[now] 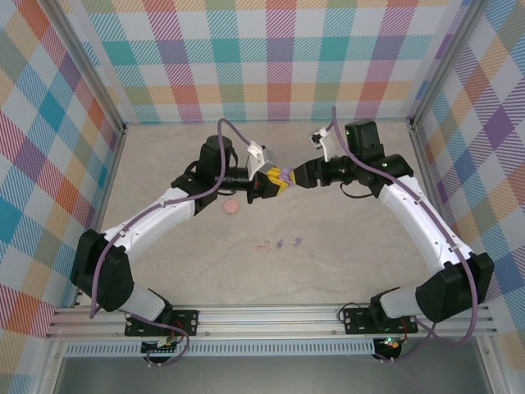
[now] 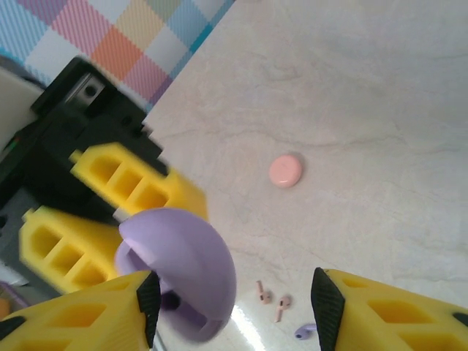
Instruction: Insert wireless bluetooth earbuds into charging case
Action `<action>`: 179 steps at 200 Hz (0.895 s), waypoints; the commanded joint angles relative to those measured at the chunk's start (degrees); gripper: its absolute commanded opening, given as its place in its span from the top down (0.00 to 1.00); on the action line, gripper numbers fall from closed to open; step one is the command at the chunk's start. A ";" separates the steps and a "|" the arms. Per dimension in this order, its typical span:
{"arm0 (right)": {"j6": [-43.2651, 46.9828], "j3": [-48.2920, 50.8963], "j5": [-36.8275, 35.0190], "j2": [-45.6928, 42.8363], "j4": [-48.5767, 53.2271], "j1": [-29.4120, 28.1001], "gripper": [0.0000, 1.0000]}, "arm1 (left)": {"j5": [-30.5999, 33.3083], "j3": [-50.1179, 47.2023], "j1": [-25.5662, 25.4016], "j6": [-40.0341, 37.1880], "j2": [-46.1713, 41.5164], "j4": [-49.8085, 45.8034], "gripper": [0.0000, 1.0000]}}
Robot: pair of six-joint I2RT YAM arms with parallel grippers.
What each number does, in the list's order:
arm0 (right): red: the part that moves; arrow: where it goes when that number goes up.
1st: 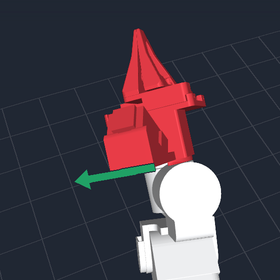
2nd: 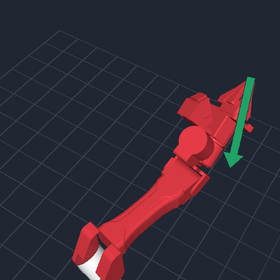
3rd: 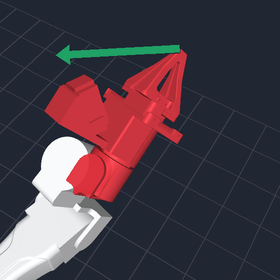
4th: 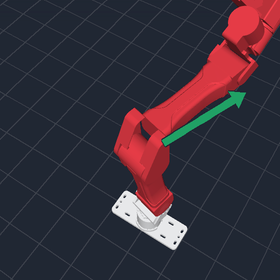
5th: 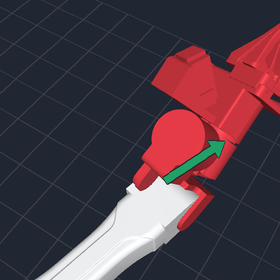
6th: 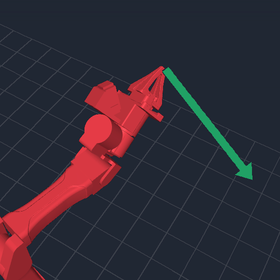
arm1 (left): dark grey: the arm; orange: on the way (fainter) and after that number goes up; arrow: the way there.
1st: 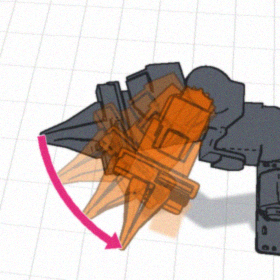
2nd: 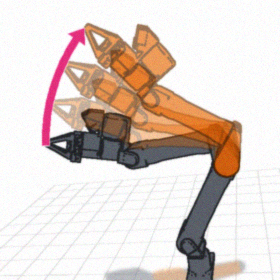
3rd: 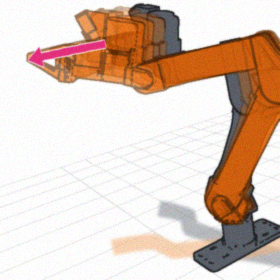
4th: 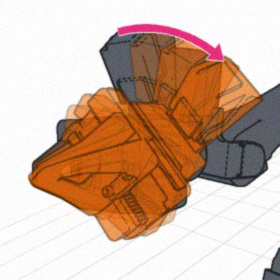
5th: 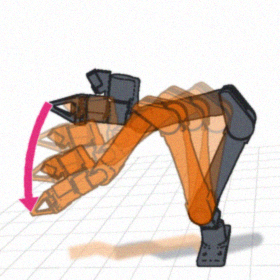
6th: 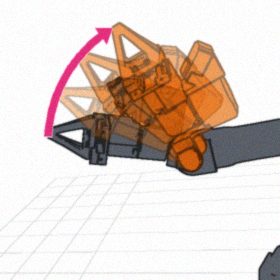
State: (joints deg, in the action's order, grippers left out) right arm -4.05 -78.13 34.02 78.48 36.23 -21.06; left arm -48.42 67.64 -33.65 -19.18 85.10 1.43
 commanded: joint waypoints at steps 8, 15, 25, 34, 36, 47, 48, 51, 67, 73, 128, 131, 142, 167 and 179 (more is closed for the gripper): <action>-0.61 -0.80 -3.17 -0.43 -1.38 0.23 0.40 | -4.58 0.22 -1.50 -2.25 -2.77 -0.10 0.89; -0.63 -0.84 -3.15 -0.27 -1.24 0.23 0.40 | -4.76 0.28 -1.50 -2.36 -2.81 -0.16 0.89; -0.47 -0.91 -2.82 -0.02 -0.99 0.22 0.40 | -4.75 0.36 -1.46 -2.37 -2.74 -0.29 0.89; -0.34 -0.98 -2.53 0.16 -0.79 0.23 0.40 | -4.88 0.56 -1.50 -2.42 -2.69 -0.39 0.90; -0.38 -0.97 -2.48 0.18 -0.69 0.23 0.40 | -4.85 0.56 -1.50 -2.48 -2.71 -0.49 0.90; -0.34 -1.06 -2.32 0.31 -0.48 0.23 0.39 | -4.59 0.63 -1.51 -2.40 -2.59 -0.50 0.90; -0.34 -1.06 -2.30 0.25 -0.47 0.23 0.39 | -4.58 0.64 -1.46 -2.42 -2.58 -0.48 0.90; -0.34 -1.14 -2.34 0.19 -0.41 0.23 0.39 | -4.36 0.65 -1.49 -2.29 -2.55 -0.48 0.90; -0.17 -1.15 -1.97 -0.37 -0.50 0.24 0.38 | -3.23 0.27 -1.49 -1.09 -2.42 0.71 0.91; -0.08 -1.15 -1.76 -0.59 -0.55 0.22 0.37 | -2.73 0.13 -1.46 -0.13 -2.23 1.46 0.91; -1.82 0.61 -9.73 -5.24 -1.68 0.32 0.31 | -1.75 -3.51 0.53 6.82 -1.18 9.47 0.91; -2.03 0.84 -10.56 -5.63 -1.88 0.39 0.31 | -1.62 -3.67 0.58 6.84 -1.27 9.47 0.91; -2.81 1.92 -13.39 -7.05 -2.42 0.62 0.30 | -1.43 -4.25 0.82 6.89 -1.56 9.71 0.91; -3.91 3.95 -17.69 -9.36 -2.11 1.02 0.29 | -0.93 -5.97 1.61 7.58 -2.51 10.34 0.91; -4.67 4.45 -20.19 -9.41 -0.71 1.19 0.28 | -0.58 -7.04 1.83 7.92 -3.27 10.81 0.91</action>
State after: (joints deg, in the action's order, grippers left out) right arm -6.66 -75.48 20.64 70.13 35.09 -20.27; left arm -48.53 62.37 -32.88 -12.62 84.88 8.86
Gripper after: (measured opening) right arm 0.709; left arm 0.215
